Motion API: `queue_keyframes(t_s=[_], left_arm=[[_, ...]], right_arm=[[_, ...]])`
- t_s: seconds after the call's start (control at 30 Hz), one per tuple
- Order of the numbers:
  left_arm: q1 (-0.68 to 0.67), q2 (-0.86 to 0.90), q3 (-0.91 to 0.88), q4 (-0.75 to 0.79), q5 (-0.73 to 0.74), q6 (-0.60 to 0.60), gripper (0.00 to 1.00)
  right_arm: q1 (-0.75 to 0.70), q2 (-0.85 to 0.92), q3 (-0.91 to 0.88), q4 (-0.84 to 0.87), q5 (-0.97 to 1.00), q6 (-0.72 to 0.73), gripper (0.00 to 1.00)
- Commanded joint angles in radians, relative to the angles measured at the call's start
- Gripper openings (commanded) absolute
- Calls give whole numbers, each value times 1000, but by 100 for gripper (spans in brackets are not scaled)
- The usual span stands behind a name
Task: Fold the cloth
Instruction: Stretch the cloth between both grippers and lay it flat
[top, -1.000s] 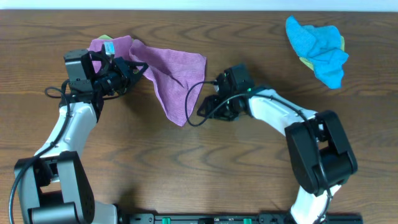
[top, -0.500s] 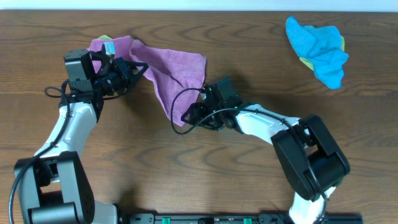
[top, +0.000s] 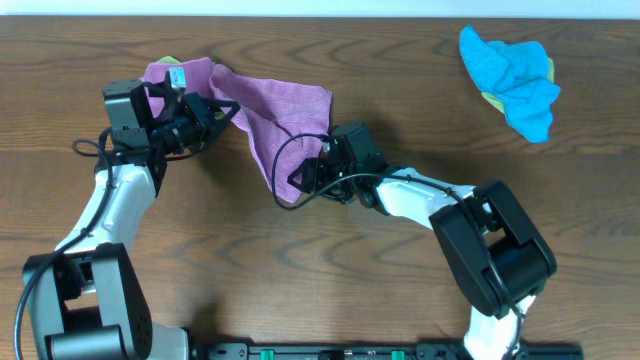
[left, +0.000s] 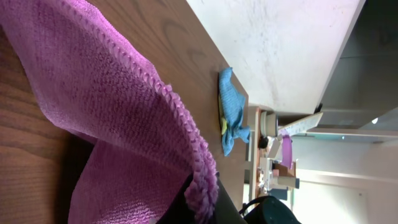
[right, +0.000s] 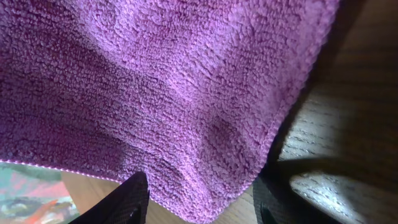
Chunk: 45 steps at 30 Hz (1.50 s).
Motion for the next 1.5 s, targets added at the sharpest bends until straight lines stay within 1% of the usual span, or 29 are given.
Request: queue_keyframes(t_s=[0.0,0.23,0.53,0.67,0.77,0.83,0.87,0.97,1.03,1.2,1.33,1.47], left_arm=[[3,-2,17,0,26,25,6],[3,-2,17,0,29,24,6],[3,-2,17,0,52,24,5],[3,-2,17,0,55,23,6],[3,-2,17,0,56,21,6],[3,-2,17,0,56,21,6],[3,-2,17,0,56,21,6],[3,-2,17,0,61,21,6],[3,-2,17,0,68,22,6],[3,-2,17,0,74,22,6],[3,-2,17,-1,73,48,6],[3,-2,17,-1,78,48,5]], right_arm=[[19,31,-11,-8,72,13,55],[37,77,-11,4,101,14,53],[37,88,-11,22,150,13,49],[37,132,-11,39,153,13,50],[37,151,-11,48,158,13,48],[37,151,-11,56,165,12,43],[37,151,-11,60,176,9,36],[37,151,-11,69,186,2,18],[37,151,-11,73,187,-12,1],[8,119,-7,91,136,-106,1],[-46,16,-7,-8,143,-176,1],[-97,-118,-7,-109,154,-255,1]])
